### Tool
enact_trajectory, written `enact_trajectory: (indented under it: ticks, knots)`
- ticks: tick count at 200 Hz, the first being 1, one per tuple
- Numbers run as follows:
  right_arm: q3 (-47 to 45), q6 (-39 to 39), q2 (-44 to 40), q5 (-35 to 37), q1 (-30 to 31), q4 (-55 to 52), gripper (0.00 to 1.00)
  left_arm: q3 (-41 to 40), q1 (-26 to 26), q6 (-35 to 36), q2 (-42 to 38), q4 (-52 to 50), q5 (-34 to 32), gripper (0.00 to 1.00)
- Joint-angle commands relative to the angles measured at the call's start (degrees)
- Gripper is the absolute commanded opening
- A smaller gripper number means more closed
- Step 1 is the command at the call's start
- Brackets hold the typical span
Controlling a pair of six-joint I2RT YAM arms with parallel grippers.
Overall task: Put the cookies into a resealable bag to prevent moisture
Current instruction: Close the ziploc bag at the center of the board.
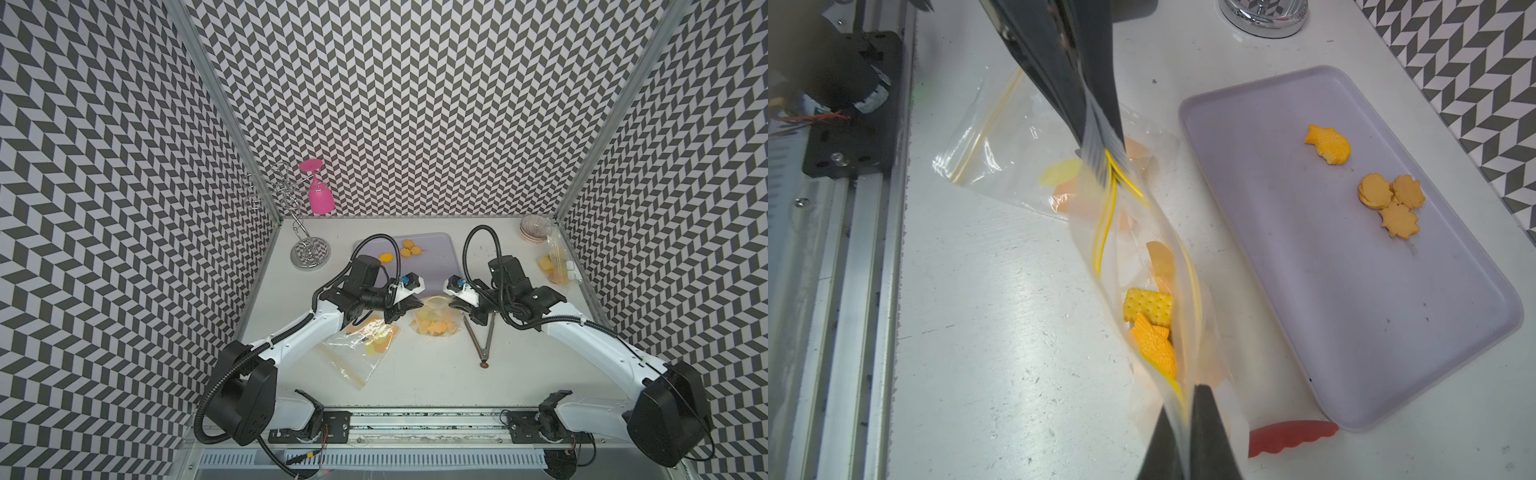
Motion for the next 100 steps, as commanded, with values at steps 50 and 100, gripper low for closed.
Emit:
enact_trajectory:
  ticks: [50,100]
  knots:
    - [1.49,-0.69,0.29,-3.84,1.22,3.31,0.00,-0.20,-0.46,2.14,-1.64,-0.97,2.75,0.00]
    - [1.45,0.36,0.54,-5.30,1.96,5.64,0.07,-0.33,-0.46,2.14,-2.07,-0.79,2.73,0.00]
